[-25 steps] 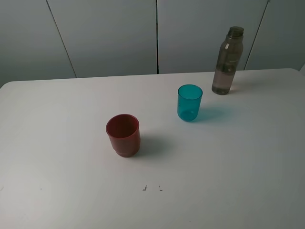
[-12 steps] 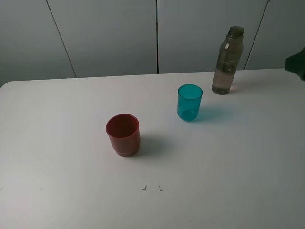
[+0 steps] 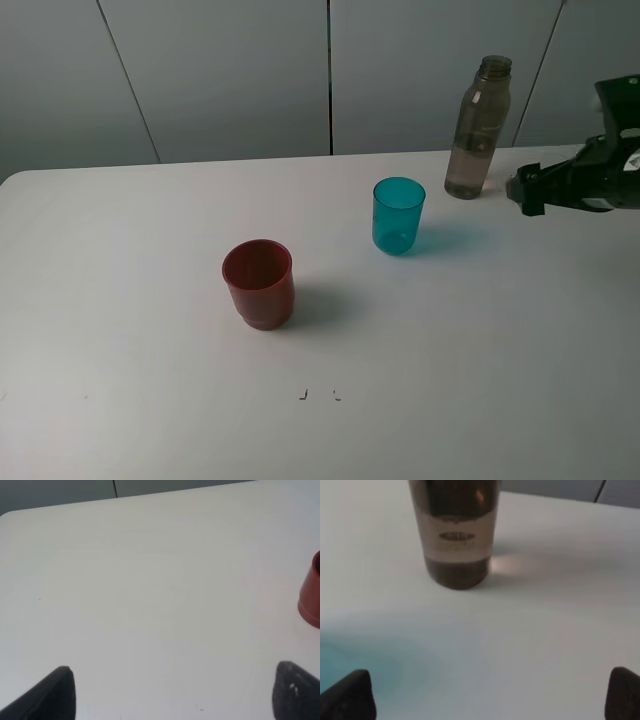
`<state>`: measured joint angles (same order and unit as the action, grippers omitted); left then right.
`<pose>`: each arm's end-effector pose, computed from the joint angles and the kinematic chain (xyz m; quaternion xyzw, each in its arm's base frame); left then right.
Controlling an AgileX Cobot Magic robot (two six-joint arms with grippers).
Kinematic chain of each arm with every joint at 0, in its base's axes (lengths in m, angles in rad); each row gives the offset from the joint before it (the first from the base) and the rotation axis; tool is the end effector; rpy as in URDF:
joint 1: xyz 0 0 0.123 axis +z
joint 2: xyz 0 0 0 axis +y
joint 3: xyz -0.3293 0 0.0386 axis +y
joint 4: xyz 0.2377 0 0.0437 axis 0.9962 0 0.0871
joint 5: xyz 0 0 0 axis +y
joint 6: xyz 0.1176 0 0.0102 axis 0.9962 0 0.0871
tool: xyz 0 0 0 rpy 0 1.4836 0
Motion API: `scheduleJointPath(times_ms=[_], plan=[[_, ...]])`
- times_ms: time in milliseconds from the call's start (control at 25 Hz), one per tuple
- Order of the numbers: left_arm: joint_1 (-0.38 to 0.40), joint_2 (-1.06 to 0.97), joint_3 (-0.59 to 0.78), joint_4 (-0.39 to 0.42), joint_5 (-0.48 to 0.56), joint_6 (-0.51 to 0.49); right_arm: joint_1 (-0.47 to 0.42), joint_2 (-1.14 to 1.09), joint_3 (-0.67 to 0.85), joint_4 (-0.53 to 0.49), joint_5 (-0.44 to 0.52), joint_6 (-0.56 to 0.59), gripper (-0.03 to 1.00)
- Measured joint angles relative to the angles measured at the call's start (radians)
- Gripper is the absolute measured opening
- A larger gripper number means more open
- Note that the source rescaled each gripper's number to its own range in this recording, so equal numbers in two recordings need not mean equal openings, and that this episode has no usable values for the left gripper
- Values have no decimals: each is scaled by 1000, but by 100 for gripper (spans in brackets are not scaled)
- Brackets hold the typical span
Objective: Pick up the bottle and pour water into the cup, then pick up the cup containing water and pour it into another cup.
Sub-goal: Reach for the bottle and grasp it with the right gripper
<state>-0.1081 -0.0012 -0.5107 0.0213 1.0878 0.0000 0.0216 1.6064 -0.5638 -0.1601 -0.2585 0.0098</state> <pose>-0.0389 0.0065 0.2603 0.0457 0.8559 -0.0172 0.5148 0.2978 0.0112 0.1914 -0.0840 0.9027 -0.0076 0.4220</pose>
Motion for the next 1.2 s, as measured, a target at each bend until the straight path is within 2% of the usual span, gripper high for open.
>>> scheduleJointPath(times_ms=[80,280,360,640,1200], plan=[[0,0,0,0,0,7,0,92,0,-39,-97,27,100],[0,0,0,0,0,0,0,242,-4,-60,-387,71,100],[0,0,0,0,0,7,0,279,-23,-62,-446,71,100],[0,0,0,0,0,7,0,374,-128,-62,-484,71,100],[0,0,0,0,0,0,0,483,-284,-65,-488,120,100]])
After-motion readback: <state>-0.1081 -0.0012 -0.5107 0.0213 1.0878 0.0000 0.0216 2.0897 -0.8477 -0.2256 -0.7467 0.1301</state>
